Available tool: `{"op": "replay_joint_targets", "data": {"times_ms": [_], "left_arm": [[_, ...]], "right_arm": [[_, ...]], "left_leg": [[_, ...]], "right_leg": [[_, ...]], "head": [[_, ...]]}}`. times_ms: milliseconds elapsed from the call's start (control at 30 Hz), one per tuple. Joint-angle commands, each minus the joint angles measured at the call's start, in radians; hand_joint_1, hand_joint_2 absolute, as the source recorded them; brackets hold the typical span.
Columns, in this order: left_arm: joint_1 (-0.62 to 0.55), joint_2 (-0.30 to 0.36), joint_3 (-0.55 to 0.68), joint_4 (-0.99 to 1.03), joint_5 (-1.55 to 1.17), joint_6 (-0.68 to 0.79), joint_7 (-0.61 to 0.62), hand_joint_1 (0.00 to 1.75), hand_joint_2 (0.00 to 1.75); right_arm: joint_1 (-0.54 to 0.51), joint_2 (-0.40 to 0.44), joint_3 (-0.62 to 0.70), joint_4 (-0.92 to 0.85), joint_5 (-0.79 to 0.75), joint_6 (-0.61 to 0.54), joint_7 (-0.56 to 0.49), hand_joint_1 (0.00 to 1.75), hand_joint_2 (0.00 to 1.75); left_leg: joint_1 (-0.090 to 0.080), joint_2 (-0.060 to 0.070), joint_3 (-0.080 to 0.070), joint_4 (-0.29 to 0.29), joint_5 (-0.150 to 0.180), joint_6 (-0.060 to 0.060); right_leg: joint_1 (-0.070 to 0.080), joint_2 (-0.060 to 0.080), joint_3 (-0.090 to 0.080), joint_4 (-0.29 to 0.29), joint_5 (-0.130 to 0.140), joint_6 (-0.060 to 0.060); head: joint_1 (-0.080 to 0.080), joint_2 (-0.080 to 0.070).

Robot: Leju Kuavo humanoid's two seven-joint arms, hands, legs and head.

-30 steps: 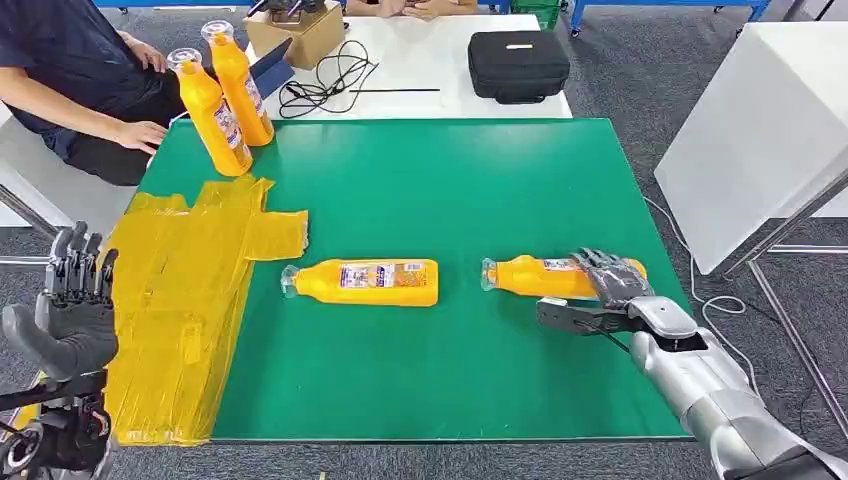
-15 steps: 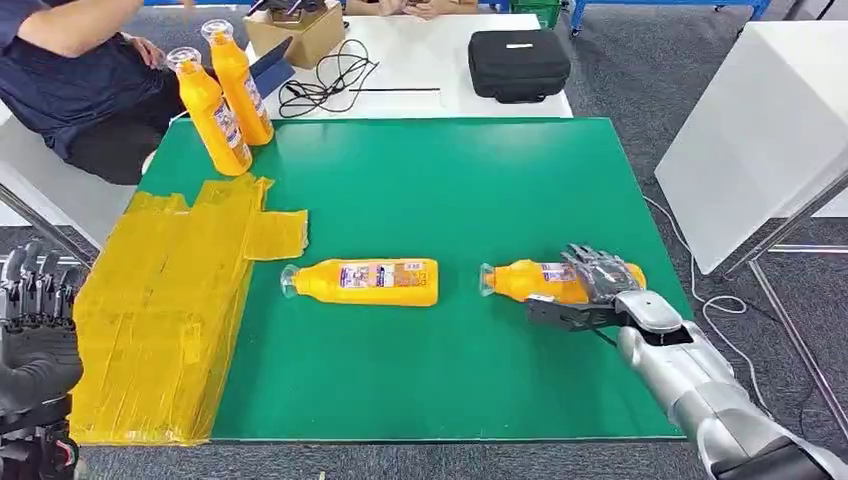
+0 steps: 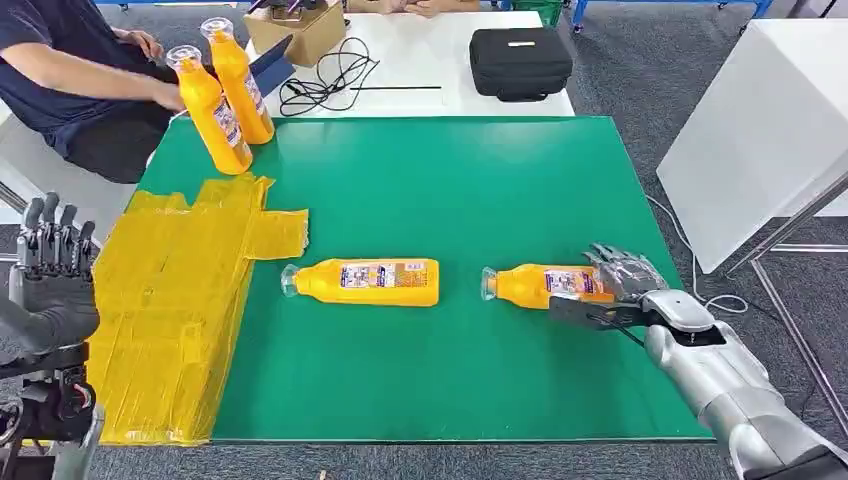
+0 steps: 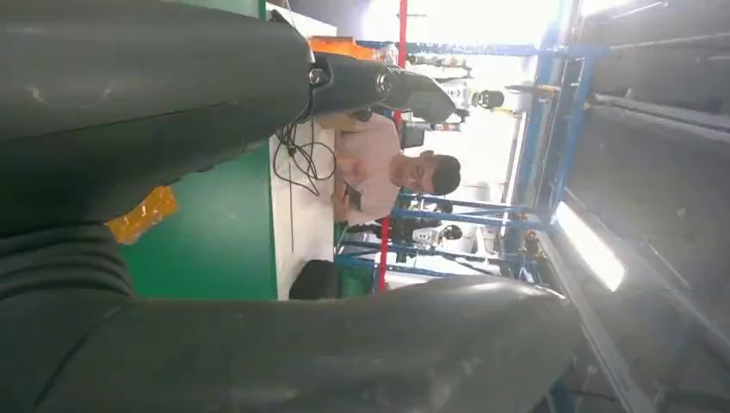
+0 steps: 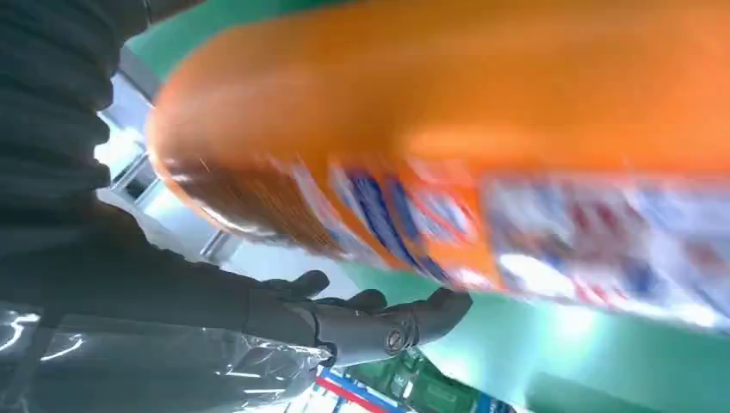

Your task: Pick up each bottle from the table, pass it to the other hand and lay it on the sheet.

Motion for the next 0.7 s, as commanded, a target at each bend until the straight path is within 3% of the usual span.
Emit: {"op": "replay_joint_targets", "data": {"times_ms": [33,533,633,700], "left_arm": [[-0.152,-0.001,-0.107,0.179,-0.009,0.014,0.009,0.0,0.0],[-0.163,0.022,-0.104,0.208,0.018,0.01,0.002,0.0,0.0],[-0.113,0.011,-0.112,0.183,0.017,0.004,-0.021,0.0,0.0],[-0.101,0.011,-0.117,0.189,0.014,0.019,-0.043,0.0,0.0]], "right_arm": [[0.04,-0.115,0.022,0.022,-0.011,0.016,0.007,0.0,1.75],[0.053,-0.082,0.028,0.113,-0.011,0.026,-0.005,0.0,1.75],[0.116,-0.065,0.021,0.135,-0.012,-0.022,-0.023,0.0,1.75],[0.097,-0.034,0.038,0.183,0.004,-0.053,-0.034,0.0,1.75]], "left_leg": [[0.0,-0.006,0.002,-0.001,0.0,0.0],[0.001,0.001,0.004,-0.001,0.0,0.0],[0.001,0.001,0.006,-0.002,0.0,0.0],[0.001,0.002,0.008,-0.003,0.0,0.0]], "right_leg": [[0.0,-0.007,0.005,-0.002,-0.001,0.002],[0.001,-0.002,0.006,-0.002,0.0,0.001],[0.002,-0.003,0.008,-0.004,0.0,0.002],[0.002,-0.002,0.01,-0.005,0.0,0.001]], "head": [[0.0,0.0],[0.0,0.0],[0.0,0.0],[0.0,0.0]]}}
